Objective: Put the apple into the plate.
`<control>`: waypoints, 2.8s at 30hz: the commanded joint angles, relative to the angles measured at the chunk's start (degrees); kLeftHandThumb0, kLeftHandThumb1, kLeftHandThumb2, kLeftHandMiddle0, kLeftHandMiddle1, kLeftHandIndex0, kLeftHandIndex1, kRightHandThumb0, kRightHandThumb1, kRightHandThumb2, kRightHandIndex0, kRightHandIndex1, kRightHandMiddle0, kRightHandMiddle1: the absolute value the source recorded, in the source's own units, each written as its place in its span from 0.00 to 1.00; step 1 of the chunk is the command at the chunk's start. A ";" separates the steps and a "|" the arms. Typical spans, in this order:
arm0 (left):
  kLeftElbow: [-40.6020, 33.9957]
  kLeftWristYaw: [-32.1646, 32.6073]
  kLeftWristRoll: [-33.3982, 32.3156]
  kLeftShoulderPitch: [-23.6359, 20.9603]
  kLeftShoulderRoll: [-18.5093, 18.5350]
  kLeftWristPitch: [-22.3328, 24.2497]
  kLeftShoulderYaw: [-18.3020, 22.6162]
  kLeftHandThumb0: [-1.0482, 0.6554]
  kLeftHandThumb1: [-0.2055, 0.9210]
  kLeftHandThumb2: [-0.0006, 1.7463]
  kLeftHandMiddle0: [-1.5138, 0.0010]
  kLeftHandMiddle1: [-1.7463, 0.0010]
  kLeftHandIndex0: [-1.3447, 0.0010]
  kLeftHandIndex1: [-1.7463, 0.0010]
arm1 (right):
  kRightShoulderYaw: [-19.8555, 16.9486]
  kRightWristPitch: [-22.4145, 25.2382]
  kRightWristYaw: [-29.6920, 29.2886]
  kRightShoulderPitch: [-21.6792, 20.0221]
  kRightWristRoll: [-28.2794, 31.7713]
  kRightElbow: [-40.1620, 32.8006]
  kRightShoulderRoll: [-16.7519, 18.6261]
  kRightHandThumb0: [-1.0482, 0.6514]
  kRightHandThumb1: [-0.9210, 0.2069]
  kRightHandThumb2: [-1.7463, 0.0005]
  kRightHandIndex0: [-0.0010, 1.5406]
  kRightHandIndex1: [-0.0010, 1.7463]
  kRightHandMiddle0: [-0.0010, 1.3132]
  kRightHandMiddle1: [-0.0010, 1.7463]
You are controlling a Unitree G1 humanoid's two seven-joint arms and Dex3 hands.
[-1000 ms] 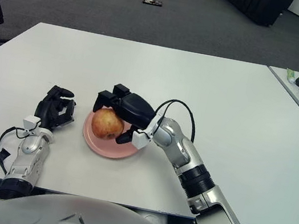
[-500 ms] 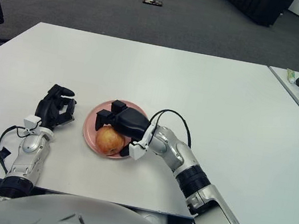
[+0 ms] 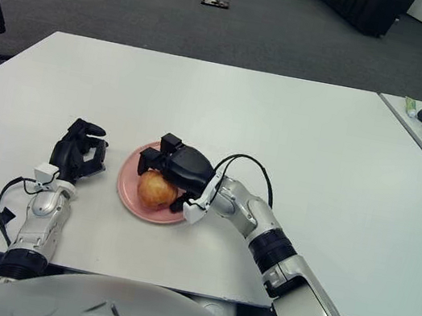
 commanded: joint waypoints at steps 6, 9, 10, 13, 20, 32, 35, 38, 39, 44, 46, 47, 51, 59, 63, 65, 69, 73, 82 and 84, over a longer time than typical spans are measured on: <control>1.33 0.45 0.18 1.82 -0.10 4.83 -0.14 0.37 0.63 0.63 0.43 0.00 0.65 0.00 | -1.76 0.90 3.77 -1.17 6.41 0.02 0.79 0.61 0.62 0.20 0.45 1.00 0.39 0.93; 0.71 1.13 0.68 2.01 -0.13 5.98 -0.17 0.37 0.63 0.62 0.43 0.00 0.66 0.00 | -2.41 1.49 8.30 -1.01 10.73 -2.31 -0.28 0.47 0.22 0.53 0.15 0.90 0.23 0.98; 0.46 1.37 0.88 2.08 -0.10 6.52 -0.20 0.37 0.64 0.62 0.44 0.00 0.66 0.00 | -2.67 1.65 9.75 -0.99 12.05 -3.40 -0.74 0.38 0.16 0.56 0.09 0.82 0.15 0.87; -0.90 2.81 1.88 2.31 0.06 10.08 -0.30 0.37 0.66 0.60 0.45 0.00 0.67 0.00 | -3.28 2.04 13.76 -0.95 15.67 -6.39 -1.65 0.27 0.15 0.54 0.03 0.68 0.05 0.72; -4.15 6.65 4.39 2.64 -0.58 16.28 -0.46 0.38 0.72 0.55 0.50 0.00 0.71 0.00 | -3.73 0.65 15.92 -1.10 17.94 -6.23 -1.13 0.17 0.13 0.58 0.00 0.26 0.00 0.40; -6.21 8.58 6.71 3.40 -0.88 18.24 -1.53 0.41 0.99 0.31 0.81 0.08 0.85 0.00 | -6.85 3.62 26.55 0.35 33.62 -18.89 -5.40 0.03 0.15 0.68 0.00 0.00 0.00 0.01; -5.67 9.01 7.36 3.17 -0.74 17.87 -1.54 0.41 1.00 0.30 0.80 0.06 0.85 0.00 | -8.80 7.77 29.20 0.62 38.74 -24.97 -6.26 0.01 0.12 0.72 0.00 0.00 0.00 0.00; -5.32 9.02 7.33 2.99 -0.76 17.31 -1.44 0.41 0.99 0.31 0.79 0.06 0.85 0.00 | -10.17 10.89 30.50 0.69 40.94 -28.34 -6.39 0.00 0.10 0.73 0.00 0.00 0.00 0.00; -4.98 8.72 6.96 2.87 -0.77 16.63 -1.33 0.41 0.99 0.32 0.78 0.05 0.85 0.00 | -10.89 12.38 30.94 0.72 42.03 -29.99 -6.56 0.00 0.10 0.73 0.00 0.00 0.00 0.00; -2.78 5.27 3.64 2.39 -0.71 11.77 -0.79 0.39 0.77 0.51 0.55 0.01 0.73 0.00 | -14.69 16.92 33.03 1.73 48.43 -35.58 -7.99 0.00 0.04 0.77 0.00 0.00 0.00 0.00; -1.26 3.54 2.10 2.05 -0.66 8.98 -0.47 0.38 0.72 0.54 0.51 0.00 0.71 0.00 | -16.22 18.54 33.58 2.43 50.59 -37.02 -8.40 0.00 0.04 0.77 0.00 0.00 0.00 0.00; -0.51 2.68 1.31 1.87 -0.65 7.72 -0.28 0.38 0.70 0.57 0.49 0.00 0.69 0.00 | -16.87 19.30 33.79 2.79 51.43 -37.58 -8.49 0.00 0.03 0.77 0.00 0.00 0.00 0.00; 1.38 0.01 -1.22 1.35 -0.60 5.32 0.31 0.37 0.65 0.61 0.46 0.00 0.66 0.00 | -18.44 19.73 32.89 5.46 52.78 -37.53 -7.08 0.00 0.02 0.78 0.00 0.00 0.00 0.00; 2.43 -0.51 -1.73 1.12 -0.42 4.38 0.58 0.37 0.64 0.62 0.45 0.00 0.66 0.00 | -22.44 11.16 28.10 9.90 50.54 -33.74 -2.73 0.00 0.00 0.77 0.00 0.00 0.00 0.00; 2.14 -0.34 -1.72 1.20 -0.42 4.75 0.55 0.37 0.64 0.62 0.45 0.00 0.66 0.00 | -25.64 9.34 23.95 15.07 49.98 -34.07 -0.29 0.00 0.00 0.76 0.00 0.00 0.00 0.00; 2.04 -0.62 -2.00 1.22 -0.48 4.68 0.58 0.37 0.64 0.62 0.45 0.00 0.66 0.00 | -28.09 9.40 21.09 18.89 50.83 -33.07 1.42 0.00 0.00 0.74 0.00 0.00 0.00 0.00; 1.78 -0.96 -2.24 1.27 -0.59 4.46 0.55 0.37 0.64 0.62 0.44 0.00 0.66 0.00 | -29.95 13.11 13.09 21.75 48.73 -33.61 8.15 0.00 0.00 0.70 0.02 0.02 0.00 0.08; 1.75 -1.19 -1.98 1.32 -0.40 4.22 0.37 0.37 0.63 0.62 0.44 0.00 0.66 0.00 | -32.47 11.69 8.91 20.70 48.53 -28.41 11.13 0.02 0.00 0.69 0.01 0.22 0.00 0.36; 2.43 -1.36 -1.82 0.86 -0.29 3.75 0.42 0.37 0.63 0.63 0.44 0.00 0.65 0.00 | -32.78 10.74 0.73 25.29 46.17 -30.10 18.95 0.16 0.06 0.55 0.12 0.66 0.06 0.81; 2.66 -1.40 -1.71 0.72 -0.24 3.57 0.39 0.37 0.63 0.63 0.44 0.00 0.65 0.00 | -33.21 10.22 -0.75 26.10 45.73 -29.41 20.15 0.19 0.09 0.51 0.16 0.69 0.10 0.84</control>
